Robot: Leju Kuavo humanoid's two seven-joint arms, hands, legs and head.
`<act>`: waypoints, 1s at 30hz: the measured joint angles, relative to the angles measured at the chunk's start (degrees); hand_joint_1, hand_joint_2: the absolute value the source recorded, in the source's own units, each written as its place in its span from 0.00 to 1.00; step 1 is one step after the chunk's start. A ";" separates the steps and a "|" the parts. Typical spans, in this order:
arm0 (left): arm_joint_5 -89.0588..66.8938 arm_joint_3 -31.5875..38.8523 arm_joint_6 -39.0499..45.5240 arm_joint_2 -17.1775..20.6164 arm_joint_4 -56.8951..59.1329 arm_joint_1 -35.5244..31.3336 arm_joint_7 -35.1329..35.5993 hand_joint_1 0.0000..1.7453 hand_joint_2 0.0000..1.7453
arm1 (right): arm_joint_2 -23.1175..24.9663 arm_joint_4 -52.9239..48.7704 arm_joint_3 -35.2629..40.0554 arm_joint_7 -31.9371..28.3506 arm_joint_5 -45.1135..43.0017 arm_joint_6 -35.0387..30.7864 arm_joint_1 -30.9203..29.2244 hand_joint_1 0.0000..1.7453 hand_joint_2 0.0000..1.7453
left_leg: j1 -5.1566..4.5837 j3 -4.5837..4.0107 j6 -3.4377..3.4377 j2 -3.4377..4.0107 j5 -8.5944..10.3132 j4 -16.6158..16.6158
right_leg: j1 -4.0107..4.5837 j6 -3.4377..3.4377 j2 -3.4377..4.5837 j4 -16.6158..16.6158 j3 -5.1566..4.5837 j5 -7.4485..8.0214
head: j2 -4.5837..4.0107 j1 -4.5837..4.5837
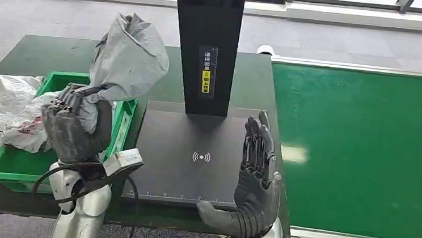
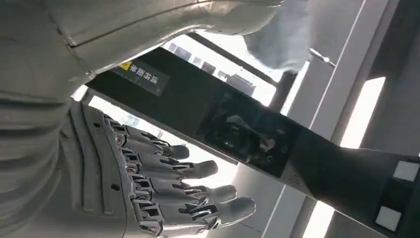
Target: Moved the parcel from conveyor to table for the left to box.
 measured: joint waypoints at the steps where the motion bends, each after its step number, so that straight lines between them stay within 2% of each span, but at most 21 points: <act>1: 1.55 0.69 -0.02 0.02 -2.30 0.50 -1.19 1.00 1.00 | 0.00 0.00 -0.05 0.00 0.11 -0.02 0.05 0.00 1.00 | 0.00 0.00 0.00 0.00 0.00 0.00 | 0.00 0.00 0.01 0.00 0.00 0.00 | 0.00 0.00; 5: 8.41 3.92 -0.02 0.15 -10.75 2.15 -6.02 1.00 1.00 | 0.26 -0.04 -0.29 -0.02 0.52 -0.17 0.52 0.00 1.00 | 0.00 0.01 0.00 0.00 0.00 0.00 | 0.00 0.00 -0.02 -0.01 -0.01 0.00 | 0.00 0.00; 8: 9.93 5.60 -0.15 0.20 -14.37 2.85 -7.09 1.00 1.00 | 0.31 -0.04 -0.31 -0.02 0.63 -0.17 0.56 0.00 1.00 | 0.00 0.01 0.00 0.00 0.00 0.00 | 0.00 0.00 -0.02 -0.01 0.00 0.00 | 0.00 0.00; 13: 10.02 7.04 -0.20 0.26 -17.33 3.49 -7.33 1.00 1.00 | 0.33 -0.09 -0.31 -0.02 0.66 -0.17 0.57 0.00 1.00 | -0.01 0.02 0.00 0.00 0.00 0.00 | -0.01 0.00 -0.01 -0.01 0.00 0.01 | 0.00 0.00; 20: 12.18 8.71 -0.33 0.31 -17.35 3.67 -11.07 1.00 1.00 | 0.48 -0.13 -0.33 0.07 0.85 0.04 0.64 0.00 1.00 | -0.01 0.05 0.00 0.00 0.00 0.00 | -0.01 0.00 -0.01 -0.03 -0.04 0.01 | 0.00 -0.02; 24: 3.78 8.75 -0.35 0.31 -10.45 2.50 -6.45 1.00 1.00 | 0.48 -0.15 -0.39 0.00 0.50 -0.39 0.73 0.00 1.00 | -0.02 0.07 0.00 0.01 0.00 0.01 | -0.02 0.00 -0.01 -0.06 -0.15 0.01 | 0.00 -0.02; 28: -8.54 9.30 -0.50 0.70 7.94 -4.75 6.81 1.00 1.00 | 0.63 -0.35 -0.64 -0.07 1.05 1.24 0.88 0.00 1.00 | -0.03 0.05 0.01 -0.07 0.13 0.01 | -0.02 0.03 -0.08 -0.06 -0.09 0.10 | 0.00 -0.02; 30: -10.86 9.88 -0.83 2.05 18.46 -9.45 12.44 1.00 1.00 | 0.72 -0.55 -0.88 0.02 1.18 2.17 1.00 0.00 1.00 | -0.03 0.04 -0.07 0.02 0.20 0.01 | -0.02 -0.11 -0.01 -0.05 -0.12 0.28 | 0.00 -0.02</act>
